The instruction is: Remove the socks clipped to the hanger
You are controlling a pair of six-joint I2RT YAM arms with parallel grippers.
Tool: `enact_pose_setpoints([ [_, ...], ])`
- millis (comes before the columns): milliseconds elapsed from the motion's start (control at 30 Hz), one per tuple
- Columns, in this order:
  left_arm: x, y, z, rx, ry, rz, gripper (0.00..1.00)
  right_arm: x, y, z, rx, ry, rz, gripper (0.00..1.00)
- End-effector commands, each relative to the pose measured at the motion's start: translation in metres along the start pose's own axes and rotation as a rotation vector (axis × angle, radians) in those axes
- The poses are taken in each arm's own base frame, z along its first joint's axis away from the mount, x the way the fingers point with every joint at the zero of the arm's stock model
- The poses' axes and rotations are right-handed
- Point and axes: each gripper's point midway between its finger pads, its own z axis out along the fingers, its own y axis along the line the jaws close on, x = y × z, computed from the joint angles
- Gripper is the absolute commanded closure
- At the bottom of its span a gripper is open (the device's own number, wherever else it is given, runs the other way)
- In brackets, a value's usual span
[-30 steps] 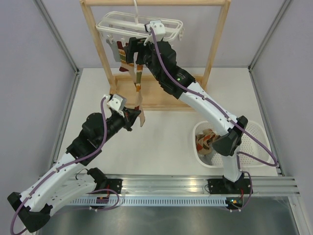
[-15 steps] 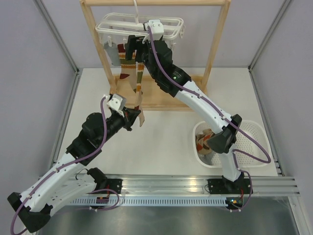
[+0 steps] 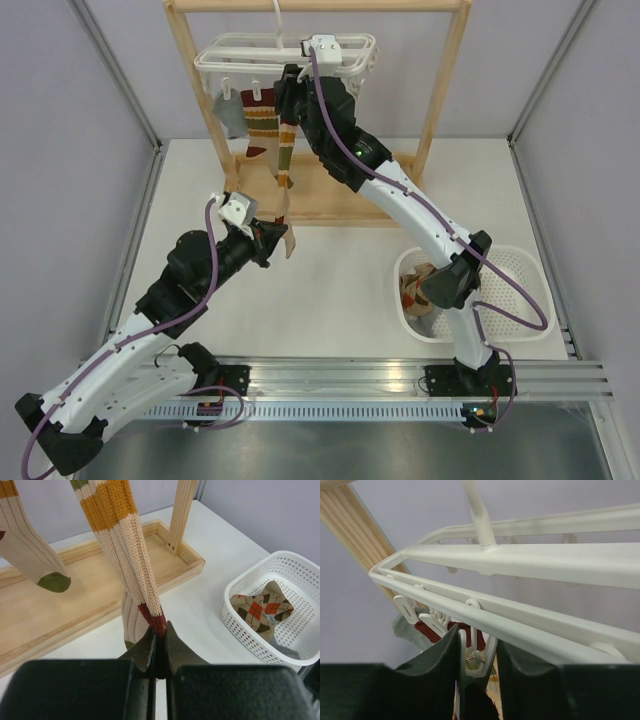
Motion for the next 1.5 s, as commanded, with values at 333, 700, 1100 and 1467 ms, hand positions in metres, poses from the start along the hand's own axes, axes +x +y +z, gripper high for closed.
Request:
enact_pose_setpoints([
  [333, 0.012, -0.005, -0.003, 0.037, 0.037, 0.002, 0.98, -0.017, -0.002, 0.003, 0.002, -0.045, 0.033, 0.99],
  [700, 0.015, -0.001, 0.000, 0.026, 0.051, -0.002, 0.98, -0.011, 0.003, -0.004, -0.026, -0.020, 0.036, 0.33],
  [1100, 0.018, 0.007, 0.001, -0.007, 0.056, -0.003, 0.98, -0.003, 0.000, -0.052, -0.021, -0.009, 0.002, 0.32],
  [1467, 0.023, 0.020, -0.001, -0.081, 0.073, -0.002, 0.98, 0.068, -0.060, -0.123, 0.063, 0.128, -0.033, 0.32],
])
